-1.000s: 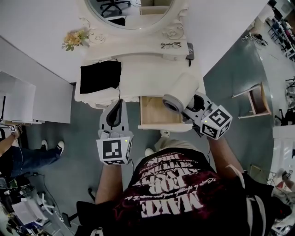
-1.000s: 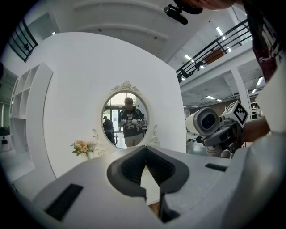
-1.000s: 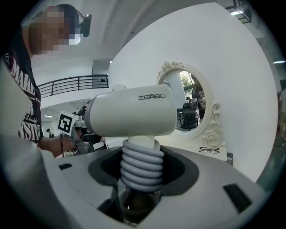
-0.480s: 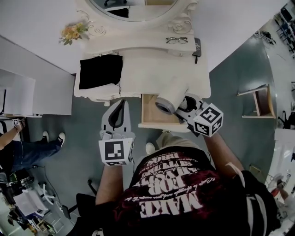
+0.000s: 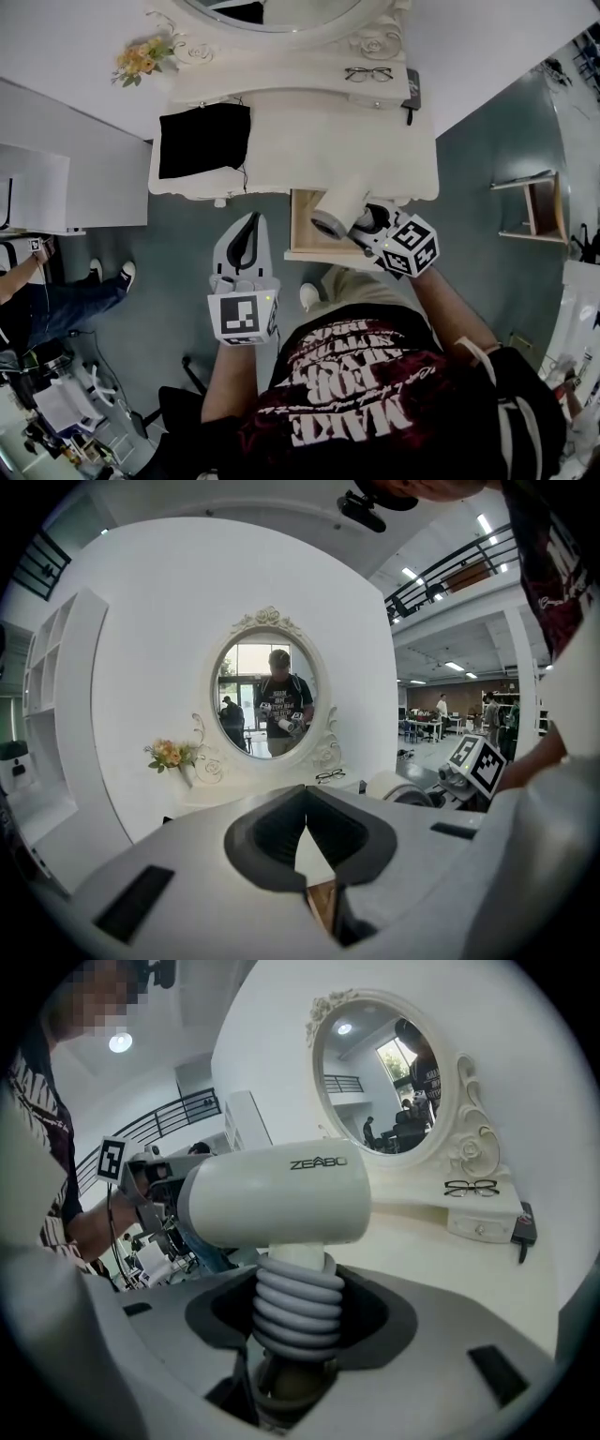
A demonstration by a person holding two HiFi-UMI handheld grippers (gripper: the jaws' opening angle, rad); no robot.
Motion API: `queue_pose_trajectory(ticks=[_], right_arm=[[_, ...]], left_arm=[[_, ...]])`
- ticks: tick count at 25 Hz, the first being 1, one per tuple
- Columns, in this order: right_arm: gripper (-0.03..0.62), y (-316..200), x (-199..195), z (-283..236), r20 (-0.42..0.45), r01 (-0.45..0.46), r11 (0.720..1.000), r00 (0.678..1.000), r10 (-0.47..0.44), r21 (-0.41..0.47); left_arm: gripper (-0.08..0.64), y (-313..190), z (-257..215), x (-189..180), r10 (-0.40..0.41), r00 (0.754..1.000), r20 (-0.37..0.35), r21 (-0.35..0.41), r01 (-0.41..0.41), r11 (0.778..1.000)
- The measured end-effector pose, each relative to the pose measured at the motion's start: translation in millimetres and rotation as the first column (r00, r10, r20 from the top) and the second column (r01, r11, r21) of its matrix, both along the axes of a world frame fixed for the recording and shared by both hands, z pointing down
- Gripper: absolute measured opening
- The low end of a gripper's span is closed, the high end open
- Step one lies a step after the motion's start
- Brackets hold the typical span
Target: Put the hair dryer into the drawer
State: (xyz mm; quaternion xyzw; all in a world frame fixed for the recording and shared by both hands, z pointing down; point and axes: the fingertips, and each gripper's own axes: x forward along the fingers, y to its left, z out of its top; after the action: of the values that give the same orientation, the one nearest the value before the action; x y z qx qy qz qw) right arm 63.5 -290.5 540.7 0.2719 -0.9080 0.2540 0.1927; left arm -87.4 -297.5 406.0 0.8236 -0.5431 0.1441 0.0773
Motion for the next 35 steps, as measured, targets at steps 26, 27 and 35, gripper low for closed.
queue_pose_trajectory(ticks=[26, 27, 35], right_arm=[[0.232, 31, -18, 157, -0.268, 0.214, 0.968, 0.933, -0.241, -0.129], [0.232, 32, -19, 161, -0.276, 0.221, 0.966, 0.928, -0.251, -0.136], [0.232, 38, -16, 203, -0.338, 0.27, 0.945, 0.886, -0.318, -0.184]], left_arm=[[0.005, -3, 81, 9, 0.022, 1.0, -0.013, -0.109, -0.023, 0.994], [0.005, -3, 84, 10, 0.023, 1.0, -0.013, -0.116, -0.024, 0.993], [0.005, 1, 110, 7, 0.022, 1.0, -0.008, -0.174, -0.023, 0.985]])
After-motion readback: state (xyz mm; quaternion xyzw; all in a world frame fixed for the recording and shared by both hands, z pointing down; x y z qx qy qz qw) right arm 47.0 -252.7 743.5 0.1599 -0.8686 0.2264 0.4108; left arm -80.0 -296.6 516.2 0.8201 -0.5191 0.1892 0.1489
